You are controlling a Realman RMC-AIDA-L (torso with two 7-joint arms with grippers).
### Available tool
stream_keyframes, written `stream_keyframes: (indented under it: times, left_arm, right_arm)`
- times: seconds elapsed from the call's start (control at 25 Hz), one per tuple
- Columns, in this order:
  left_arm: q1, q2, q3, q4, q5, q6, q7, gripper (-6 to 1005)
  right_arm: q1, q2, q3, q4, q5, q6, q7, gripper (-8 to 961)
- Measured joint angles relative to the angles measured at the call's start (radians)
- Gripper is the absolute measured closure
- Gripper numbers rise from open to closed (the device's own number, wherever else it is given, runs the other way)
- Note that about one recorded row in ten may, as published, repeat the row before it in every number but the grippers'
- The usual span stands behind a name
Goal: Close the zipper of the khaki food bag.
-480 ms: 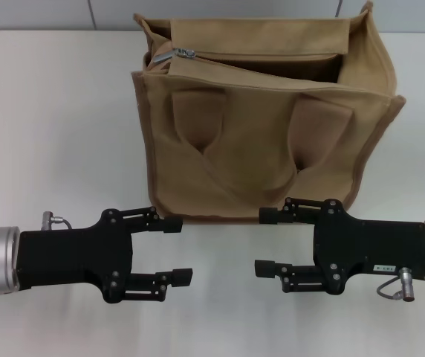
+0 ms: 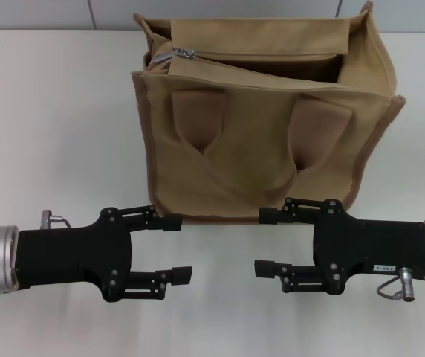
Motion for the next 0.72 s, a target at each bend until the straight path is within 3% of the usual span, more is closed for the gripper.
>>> stream_keyframes:
  times: [0.2, 0.36, 0.48, 0.52, 0.56, 0.64, 0.68, 0.72]
  left_arm:
    - [0.000, -0.003, -0.016, 0.000, 0.000, 0.007, 0.001, 225]
    - [-0.013, -0.023, -0.151, -0.015, -0.066, 0.088, 0.056, 228]
    - [-0.013, -0.023, -0.151, -0.015, -0.066, 0.088, 0.056, 229]
    - [-0.014, -0.024, -0.163, -0.025, -0.104, 0.102, 0.070, 230]
    - [-0.014, -0.025, -0.169, -0.071, -0.297, 0.141, 0.116, 231]
    - [-0.014, -0.025, -0.169, -0.071, -0.297, 0.141, 0.116, 232]
    - [-0.011, -0.025, -0.169, -0.093, -0.394, 0.144, 0.128, 232]
    - [-0.011, -0.025, -0.169, -0.093, -0.394, 0.144, 0.128, 233]
  right_arm:
    - [-0.001, 0.000, 0.000, 0.000, 0.000, 0.000, 0.000, 210]
    - [-0.003, 0.000, 0.000, 0.000, 0.000, 0.000, 0.000, 210]
    - [-0.004, 0.000, 0.000, 0.000, 0.000, 0.000, 0.000, 210]
    - [-0.005, 0.000, 0.000, 0.000, 0.000, 0.000, 0.000, 210]
    - [-0.005, 0.000, 0.000, 0.000, 0.000, 0.000, 0.000, 210]
    - [-0.006, 0.000, 0.000, 0.000, 0.000, 0.000, 0.000, 211]
    - [-0.007, 0.000, 0.000, 0.000, 0.000, 0.000, 0.000, 211]
    - [-0.007, 0.000, 0.000, 0.000, 0.000, 0.000, 0.000, 211]
